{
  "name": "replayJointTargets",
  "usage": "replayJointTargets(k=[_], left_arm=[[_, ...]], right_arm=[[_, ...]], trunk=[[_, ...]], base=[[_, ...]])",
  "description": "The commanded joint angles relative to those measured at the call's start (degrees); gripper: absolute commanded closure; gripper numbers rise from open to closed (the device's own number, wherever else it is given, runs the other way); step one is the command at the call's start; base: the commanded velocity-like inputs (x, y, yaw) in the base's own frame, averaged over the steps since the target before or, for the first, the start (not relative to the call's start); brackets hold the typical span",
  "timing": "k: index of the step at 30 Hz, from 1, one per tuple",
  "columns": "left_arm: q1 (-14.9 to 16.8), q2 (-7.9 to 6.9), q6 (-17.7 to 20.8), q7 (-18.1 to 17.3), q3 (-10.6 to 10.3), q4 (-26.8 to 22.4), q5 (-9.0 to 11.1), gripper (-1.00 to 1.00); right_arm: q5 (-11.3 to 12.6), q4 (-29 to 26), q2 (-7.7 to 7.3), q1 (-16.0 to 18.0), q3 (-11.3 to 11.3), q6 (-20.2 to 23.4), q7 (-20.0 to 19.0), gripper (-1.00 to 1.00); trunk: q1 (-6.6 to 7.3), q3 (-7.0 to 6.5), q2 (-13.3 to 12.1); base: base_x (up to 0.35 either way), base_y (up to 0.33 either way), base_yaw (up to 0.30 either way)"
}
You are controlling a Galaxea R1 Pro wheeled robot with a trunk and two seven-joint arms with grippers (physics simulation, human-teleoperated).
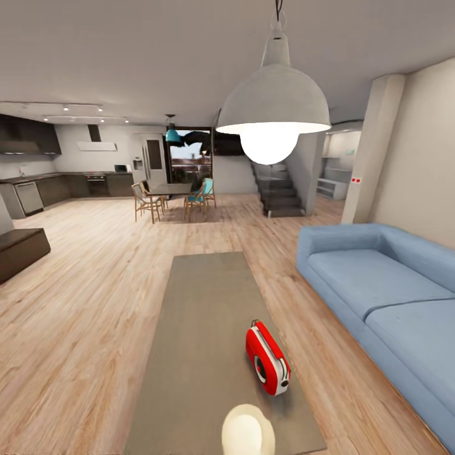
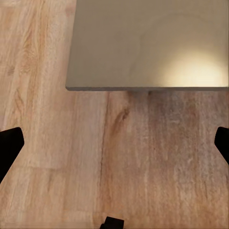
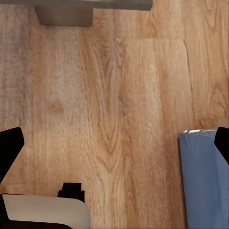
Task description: Turn on the radio receiver that's on the table in the living room.
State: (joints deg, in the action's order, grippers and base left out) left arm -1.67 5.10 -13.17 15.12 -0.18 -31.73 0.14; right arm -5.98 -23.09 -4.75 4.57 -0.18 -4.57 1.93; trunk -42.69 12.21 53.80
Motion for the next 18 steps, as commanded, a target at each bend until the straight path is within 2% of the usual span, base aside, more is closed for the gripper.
replayJointTargets(k=[1, 8, 18], left_arm=[[0.0, 0.0, 0.01, 0.0, 0.0, 0.0, 0.01, -1.0], [0.0, 0.04, 0.08, 0.04, -0.06, 0.0, -0.05, -1.0], [0.0, 0.0, 0.12, 0.14, -0.09, 0.0, -0.05, -1.0]], right_arm=[[0.0, 0.0, 0.0, 0.0, 0.0, 0.0, 0.0, -1.0], [0.0, -0.02, 0.0, 0.0, 0.0, 0.0, 0.0, -1.0], [0.0, -0.02, 0.0, 0.0, 0.0, 0.0, 0.0, -1.0]], trunk=[[0.0, 0.0, 0.0], [0.0, 0.0, 0.0], [0.0, 0.0, 0.0]], base=[[0.0, 0.0, 0.082], [0.13, -0.113, 0.025], [0.193, -0.236, 0.001]])
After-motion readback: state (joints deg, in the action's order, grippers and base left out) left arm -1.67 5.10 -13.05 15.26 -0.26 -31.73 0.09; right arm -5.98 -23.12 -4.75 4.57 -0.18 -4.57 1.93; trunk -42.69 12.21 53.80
